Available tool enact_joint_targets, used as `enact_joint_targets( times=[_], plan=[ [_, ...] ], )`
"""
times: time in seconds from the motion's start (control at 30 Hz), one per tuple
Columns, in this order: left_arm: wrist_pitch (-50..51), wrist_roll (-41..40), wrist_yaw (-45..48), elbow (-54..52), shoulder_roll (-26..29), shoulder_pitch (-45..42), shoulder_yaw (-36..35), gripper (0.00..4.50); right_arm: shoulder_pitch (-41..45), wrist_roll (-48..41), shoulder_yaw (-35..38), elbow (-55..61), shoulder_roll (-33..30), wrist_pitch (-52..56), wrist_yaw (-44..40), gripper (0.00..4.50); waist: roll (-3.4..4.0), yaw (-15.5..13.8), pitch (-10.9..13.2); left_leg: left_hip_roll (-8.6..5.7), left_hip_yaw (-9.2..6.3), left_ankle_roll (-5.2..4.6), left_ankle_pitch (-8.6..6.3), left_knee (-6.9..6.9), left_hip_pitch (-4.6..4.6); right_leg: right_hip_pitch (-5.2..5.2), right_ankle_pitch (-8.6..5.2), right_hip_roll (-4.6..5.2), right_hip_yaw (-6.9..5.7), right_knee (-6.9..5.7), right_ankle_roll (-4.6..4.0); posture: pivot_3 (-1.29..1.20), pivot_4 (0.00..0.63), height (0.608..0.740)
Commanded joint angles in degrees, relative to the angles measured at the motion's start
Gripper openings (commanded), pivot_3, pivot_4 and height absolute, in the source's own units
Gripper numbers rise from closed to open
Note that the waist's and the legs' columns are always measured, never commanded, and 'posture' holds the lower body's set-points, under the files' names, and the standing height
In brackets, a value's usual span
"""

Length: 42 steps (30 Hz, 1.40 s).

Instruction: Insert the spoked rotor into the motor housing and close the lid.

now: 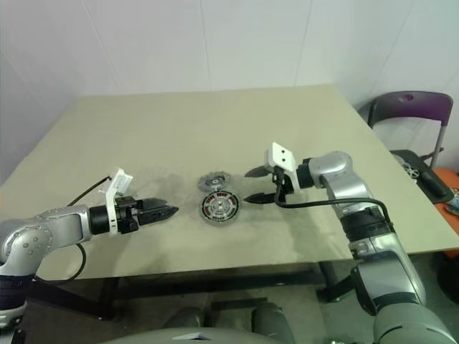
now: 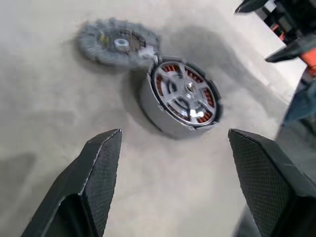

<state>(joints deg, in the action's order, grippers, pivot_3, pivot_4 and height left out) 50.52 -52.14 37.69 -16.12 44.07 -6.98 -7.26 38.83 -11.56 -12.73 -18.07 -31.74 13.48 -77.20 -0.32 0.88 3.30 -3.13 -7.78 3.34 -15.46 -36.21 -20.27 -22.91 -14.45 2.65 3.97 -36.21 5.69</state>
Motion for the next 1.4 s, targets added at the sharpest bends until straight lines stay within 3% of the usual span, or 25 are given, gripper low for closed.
enact_joint_targets(
  times=[0.03,0.23,0.53,1.07,1.2,1.4],
  plan=[
    [-13.6,8.78,5.21,-1.37,-0.53,1.37,-0.78,3.66,1.44,-0.32,0.19,1.74,2.62,-0.65,2.17,2.17,0.0,-0.08,0.0,0.0,0.0,0.0,0.0,-0.01,0.0,0.0,0.0,0.0,0.0,0.0,0.0,0.0,0.0,0.74],
    [-24.8,16.1,9.54,0.0,-1.87,3.85,-1.26,3.66,1.07,1.9,-2.38,1.82,7.13,-1.65,5.11,0.05,0.01,-0.05,0.0,0.01,0.0,-0.01,0.0,0.02,-0.02,-0.04,0.02,0.01,0.0,0.0,0.01,0.0,0.0,0.74],
    [-34.2,23.17,11.41,1.48,-3.37,6.36,-1.39,3.66,0.79,4.4,-5.02,-1.08,10.91,-3.52,7.1,0.02,0.01,0.09,0.0,0.02,-0.02,-0.01,0.0,0.0,0.0,-0.04,0.04,0.0,0.0,-0.03,0.05,0.0,0.0,0.74],
    [-35.49,24.39,12.37,1.57,-5.28,7.55,-1.7,3.66,0.76,11.78,-8.98,-13.53,13.23,-9.52,10.71,0.02,0.02,0.19,-0.01,0.02,-0.02,-0.02,0.0,0.0,0.24,0.15,0.11,-0.02,-0.01,-0.11,0.17,0.0,0.0,0.74],
    [-35.75,24.64,12.5,1.81,-5.68,7.58,-1.64,3.66,1.92,10.93,-8.02,-13.18,13.46,-9.48,10.27,0.02,0.02,0.24,-0.01,0.03,0.0,-0.02,-0.01,0.02,0.83,0.74,-0.02,-0.02,0.01,-0.11,0.02,0.0,0.0,0.74],
    [-36.2,25.17,12.45,1.75,-6.37,7.62,-1.11,3.66,4.84,9.65,-7.14,-10.63,11.95,-9.38,6.82,0.02,0.02,0.25,0.0,0.04,-0.01,-0.02,0.0,-0.01,0.8,0.67,-0.08,-0.04,0.01,-0.17,0.14,0.0,0.0,0.74]
  ],
)
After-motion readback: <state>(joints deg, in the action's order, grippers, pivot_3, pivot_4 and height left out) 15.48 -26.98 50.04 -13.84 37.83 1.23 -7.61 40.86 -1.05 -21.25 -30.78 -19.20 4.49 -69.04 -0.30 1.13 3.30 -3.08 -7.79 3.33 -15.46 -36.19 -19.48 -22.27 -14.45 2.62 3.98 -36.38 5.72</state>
